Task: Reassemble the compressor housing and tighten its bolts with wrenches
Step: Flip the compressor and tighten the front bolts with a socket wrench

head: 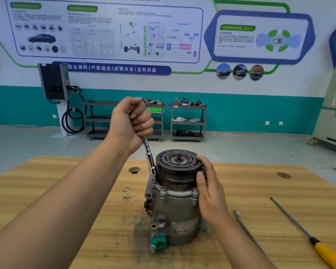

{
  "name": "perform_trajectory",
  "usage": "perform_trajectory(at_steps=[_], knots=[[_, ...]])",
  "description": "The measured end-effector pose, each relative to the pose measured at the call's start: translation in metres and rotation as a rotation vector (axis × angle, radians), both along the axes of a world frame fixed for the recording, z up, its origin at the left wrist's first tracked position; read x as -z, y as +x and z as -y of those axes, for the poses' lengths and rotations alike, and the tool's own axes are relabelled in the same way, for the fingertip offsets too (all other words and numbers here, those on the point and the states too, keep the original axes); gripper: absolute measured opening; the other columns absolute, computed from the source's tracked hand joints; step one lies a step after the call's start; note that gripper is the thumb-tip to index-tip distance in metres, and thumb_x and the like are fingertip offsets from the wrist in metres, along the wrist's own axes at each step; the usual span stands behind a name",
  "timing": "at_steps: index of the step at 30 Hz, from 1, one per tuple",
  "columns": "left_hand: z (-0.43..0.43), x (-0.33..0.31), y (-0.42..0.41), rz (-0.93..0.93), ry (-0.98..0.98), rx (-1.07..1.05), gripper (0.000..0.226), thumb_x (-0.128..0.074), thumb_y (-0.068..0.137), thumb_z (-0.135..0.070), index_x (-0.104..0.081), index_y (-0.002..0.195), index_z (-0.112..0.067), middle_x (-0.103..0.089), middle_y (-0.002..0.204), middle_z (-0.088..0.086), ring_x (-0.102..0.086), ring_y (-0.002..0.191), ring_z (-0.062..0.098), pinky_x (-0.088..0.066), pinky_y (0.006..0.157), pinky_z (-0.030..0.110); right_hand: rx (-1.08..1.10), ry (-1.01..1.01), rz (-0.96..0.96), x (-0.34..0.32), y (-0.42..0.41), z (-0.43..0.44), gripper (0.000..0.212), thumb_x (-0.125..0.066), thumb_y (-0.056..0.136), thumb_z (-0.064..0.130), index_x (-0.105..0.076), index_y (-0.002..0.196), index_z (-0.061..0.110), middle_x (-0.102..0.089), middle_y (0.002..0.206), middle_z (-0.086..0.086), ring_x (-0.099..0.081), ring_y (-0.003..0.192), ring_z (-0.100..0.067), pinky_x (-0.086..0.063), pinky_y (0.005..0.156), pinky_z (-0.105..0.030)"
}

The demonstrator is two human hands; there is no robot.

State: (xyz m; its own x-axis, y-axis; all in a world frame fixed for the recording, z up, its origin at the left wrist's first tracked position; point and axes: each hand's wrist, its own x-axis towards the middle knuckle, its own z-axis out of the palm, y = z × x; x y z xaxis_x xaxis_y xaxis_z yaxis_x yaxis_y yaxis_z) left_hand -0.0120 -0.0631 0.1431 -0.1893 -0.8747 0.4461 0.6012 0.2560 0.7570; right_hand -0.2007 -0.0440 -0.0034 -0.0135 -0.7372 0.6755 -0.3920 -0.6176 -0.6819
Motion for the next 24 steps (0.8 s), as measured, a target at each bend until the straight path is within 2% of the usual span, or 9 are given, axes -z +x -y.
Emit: perform_trajectory(at_steps=[6, 9, 10, 12, 14, 15, 17, 20, 24], knots=[[-0.02, -0.006, 0.001, -0.082, -0.04, -0.053, 0.05, -0.033, 0.091, -0.023, -0.029, 0.041, -0.021, -0.021, 0.039, -0.007, -0.009, 0.039, 0.009, -0.011, 0.034, 0.017, -0.039, 0.094, -0.004, -0.006, -0.001, -0.01, 0.037, -0.029, 0.092, 0.05, -0.03, 0.129, 0.052, -0.044, 0.136, 0.019, -0.04, 0.128, 0.0, -0.036, 0.109, -0.036], [-0.035, -0.007, -0.012, -0.039, -0.052, -0.185, 0.052, -0.036, 0.094, -0.021, -0.031, 0.043, -0.021, -0.021, 0.04, -0.007, -0.015, 0.036, 0.008, -0.014, 0.034, 0.018, 0.053, 0.095, -0.035, -0.013, -0.002, -0.018, 0.045, -0.03, 0.09, 0.046, -0.029, 0.135, 0.044, -0.036, 0.138, 0.023, -0.031, 0.132, 0.0, -0.028, 0.113, -0.034], [-0.04, -0.008, -0.017, -0.002, -0.062, -0.235, 0.052, -0.039, 0.095, -0.022, -0.032, 0.043, -0.022, -0.022, 0.041, -0.007, -0.016, 0.037, 0.008, -0.016, 0.035, 0.02, 0.129, 0.054, -0.028, -0.017, -0.002, -0.022, 0.047, -0.032, 0.091, 0.044, -0.033, 0.137, 0.038, -0.037, 0.138, 0.02, -0.031, 0.131, -0.001, -0.027, 0.112, -0.032], [-0.051, -0.007, -0.031, 0.09, -0.107, -0.294, 0.049, -0.047, 0.094, -0.03, -0.037, 0.046, -0.023, -0.024, 0.044, -0.008, -0.02, 0.04, 0.009, -0.022, 0.038, 0.02, 0.187, -0.034, 0.039, -0.033, 0.0, -0.034, 0.042, -0.041, 0.091, 0.042, -0.045, 0.132, 0.034, -0.046, 0.13, 0.016, -0.037, 0.123, 0.003, -0.029, 0.103, -0.016], [-0.062, -0.006, -0.048, 0.173, -0.153, -0.26, 0.036, -0.053, 0.085, -0.039, -0.041, 0.056, -0.022, -0.028, 0.048, -0.009, -0.025, 0.045, 0.009, -0.028, 0.044, 0.02, 0.112, -0.072, -0.014, -0.053, 0.004, -0.047, 0.032, -0.049, 0.086, 0.045, -0.057, 0.115, 0.034, -0.056, 0.11, 0.018, -0.044, 0.106, 0.011, -0.03, 0.085, -0.001], [-0.067, -0.006, -0.056, 0.199, -0.162, -0.223, 0.03, -0.053, 0.08, -0.041, -0.042, 0.061, -0.021, -0.03, 0.05, -0.009, -0.028, 0.046, 0.009, -0.031, 0.047, 0.02, 0.031, -0.055, -0.065, -0.061, 0.006, -0.051, 0.024, -0.054, 0.085, 0.042, -0.061, 0.106, 0.033, -0.06, 0.1, 0.019, -0.049, 0.097, 0.011, -0.033, 0.077, -0.001], [-0.074, -0.004, -0.07, 0.239, -0.181, -0.196, 0.027, -0.051, 0.078, -0.041, -0.042, 0.065, -0.019, -0.034, 0.05, -0.011, -0.032, 0.048, 0.008, -0.032, 0.053, 0.024, -0.15, 0.042, -0.091, -0.075, 0.009, -0.059, 0.006, -0.064, 0.086, 0.024, -0.066, 0.09, 0.027, -0.065, 0.079, 0.017, -0.056, 0.076, 0.01, -0.038, 0.063, -0.004], [-0.077, 0.006, -0.078, 0.331, -0.233, -0.282, 0.026, -0.047, 0.08, -0.043, -0.044, 0.063, -0.024, -0.043, 0.049, -0.013, -0.04, 0.05, 0.008, -0.034, 0.057, 0.028, -0.168, 0.105, -0.151, -0.083, 0.002, -0.064, 0.016, -0.06, 0.089, 0.017, -0.062, 0.075, 0.025, -0.063, 0.067, 0.011, -0.054, 0.06, 0.003, -0.036, 0.052, -0.013], [-0.075, 0.027, -0.082, 0.469, -0.219, -0.273, 0.025, -0.048, 0.087, -0.049, -0.051, 0.07, -0.031, -0.048, 0.068, -0.012, -0.049, 0.071, 0.01, -0.04, 0.076, 0.032, -0.112, 0.131, -0.269, -0.088, -0.008, -0.063, 0.013, -0.059, 0.088, 0.014, -0.061, 0.082, 0.026, -0.065, 0.084, 0.003, -0.059, 0.079, -0.006, -0.047, 0.072, -0.028]])
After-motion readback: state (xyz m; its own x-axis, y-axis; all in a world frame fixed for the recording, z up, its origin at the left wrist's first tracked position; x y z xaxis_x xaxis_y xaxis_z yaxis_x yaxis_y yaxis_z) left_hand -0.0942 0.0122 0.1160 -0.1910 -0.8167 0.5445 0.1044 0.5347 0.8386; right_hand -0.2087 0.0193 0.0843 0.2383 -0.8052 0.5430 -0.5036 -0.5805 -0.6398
